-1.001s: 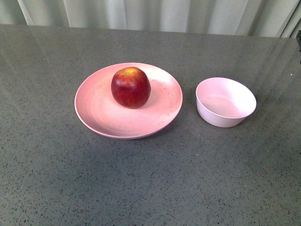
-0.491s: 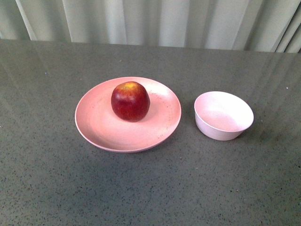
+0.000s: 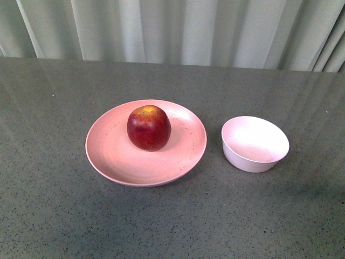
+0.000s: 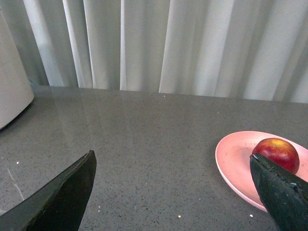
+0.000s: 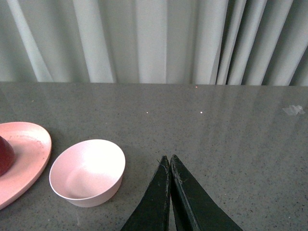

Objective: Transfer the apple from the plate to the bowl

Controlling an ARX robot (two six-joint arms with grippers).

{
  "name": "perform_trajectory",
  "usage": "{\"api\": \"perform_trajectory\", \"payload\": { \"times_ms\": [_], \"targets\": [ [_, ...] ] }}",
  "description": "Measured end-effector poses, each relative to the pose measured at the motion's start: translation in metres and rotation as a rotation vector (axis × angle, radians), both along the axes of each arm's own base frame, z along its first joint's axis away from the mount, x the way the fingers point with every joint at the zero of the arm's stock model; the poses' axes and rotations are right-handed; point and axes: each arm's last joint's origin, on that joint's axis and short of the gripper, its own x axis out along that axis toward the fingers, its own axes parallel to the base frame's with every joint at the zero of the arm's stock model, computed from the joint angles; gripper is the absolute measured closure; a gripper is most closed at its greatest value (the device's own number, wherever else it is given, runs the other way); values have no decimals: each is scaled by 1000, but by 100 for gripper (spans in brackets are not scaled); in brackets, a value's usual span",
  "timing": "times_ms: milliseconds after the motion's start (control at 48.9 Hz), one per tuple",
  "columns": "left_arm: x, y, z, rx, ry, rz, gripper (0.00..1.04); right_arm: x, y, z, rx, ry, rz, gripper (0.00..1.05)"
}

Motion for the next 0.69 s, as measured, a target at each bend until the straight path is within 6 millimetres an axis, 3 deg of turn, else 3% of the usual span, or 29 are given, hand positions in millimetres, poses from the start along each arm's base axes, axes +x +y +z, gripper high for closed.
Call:
{"api": "perform_trajectory", "payload": {
  "times_ms": [695],
  "targets": [
    [0,0,0,0,0,0,9,-33,0,12,0,-37,0,103]
  ]
}}
